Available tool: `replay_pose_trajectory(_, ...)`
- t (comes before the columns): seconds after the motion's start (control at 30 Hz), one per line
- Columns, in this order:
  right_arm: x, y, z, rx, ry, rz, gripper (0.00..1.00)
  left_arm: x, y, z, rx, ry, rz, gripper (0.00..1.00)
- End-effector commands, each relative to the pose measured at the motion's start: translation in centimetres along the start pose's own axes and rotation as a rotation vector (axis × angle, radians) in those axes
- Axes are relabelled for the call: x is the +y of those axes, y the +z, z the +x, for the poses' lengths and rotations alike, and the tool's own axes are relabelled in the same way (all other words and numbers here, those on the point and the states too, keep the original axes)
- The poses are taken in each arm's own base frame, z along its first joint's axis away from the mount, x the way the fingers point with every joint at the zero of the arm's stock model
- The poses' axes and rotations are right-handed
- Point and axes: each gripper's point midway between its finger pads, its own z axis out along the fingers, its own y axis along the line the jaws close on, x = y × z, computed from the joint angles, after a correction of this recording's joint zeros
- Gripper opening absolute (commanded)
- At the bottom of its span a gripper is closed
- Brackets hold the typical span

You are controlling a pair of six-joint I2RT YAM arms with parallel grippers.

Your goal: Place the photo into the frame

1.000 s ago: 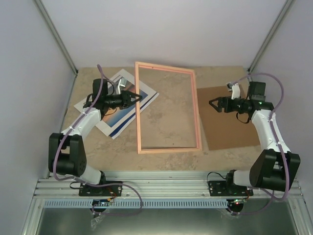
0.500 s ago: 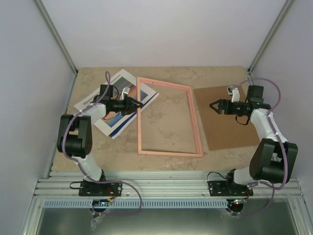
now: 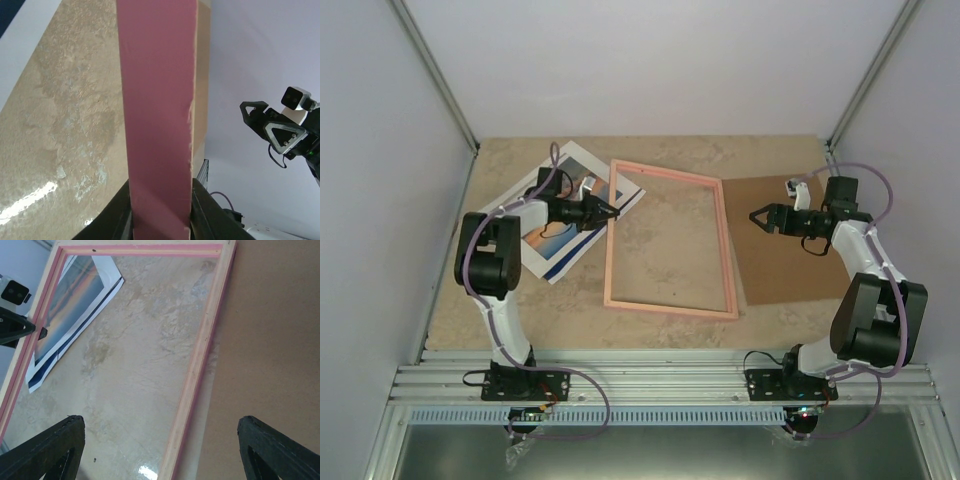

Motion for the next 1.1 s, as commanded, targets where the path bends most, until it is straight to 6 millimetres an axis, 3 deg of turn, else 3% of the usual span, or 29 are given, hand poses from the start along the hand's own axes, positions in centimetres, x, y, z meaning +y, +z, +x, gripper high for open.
replay_pose_trajectory(0.0, -0.2, 0.2, -0.1, -0.009, 0.015, -0.014, 0.84, 2.5, 1.6, -1.4, -0.062, 0.101, -0.168, 0.19)
replay_pose_trajectory(0.23, -0.2, 0.1, -0.1, -0.010, 0.005, -0.007, 0.84, 4.3, 0.8, -2.5, -0.092, 0.134, -0.336, 0.43)
replay_pose_trajectory(0.4, -0.1, 0.2, 0.0, -0.015, 0.008, -0.014, 0.85, 3.3, -0.5, -3.2, -0.107, 0.210, -0.407, 0.58)
replay_pose_trajectory(0.6, 0.0, 0.0, -0.6, -0.028, -0.006, -0.012, 0.85, 2.3, -2.0, -2.7, -0.092, 0.303, -0.494, 0.68)
replay_pose_trajectory(0.7, 0.3, -0.2, -1.0, -0.039, -0.029, -0.015, 0.85, 1.6, -4.7, -3.1, -0.136, 0.425, -0.630, 0.69)
replay_pose_trajectory(0.8, 0.6, -0.6, -1.7, -0.061, -0.077, -0.009, 0.85, 0.9, -8.9, -3.4, -0.178, 0.625, -0.843, 0.73)
replay_pose_trajectory(0.93, 1.1, -0.7, -2.3, -0.078, -0.151, -0.011, 0.85, 1.1, -13.8, -1.2, -0.143, 0.881, -1.090, 0.82)
replay_pose_trajectory(1.07, 1.7, -0.6, -2.5, -0.087, -0.183, -0.020, 0.85, 2.8, -17.7, 1.7, -0.077, 1.027, -1.294, 0.87)
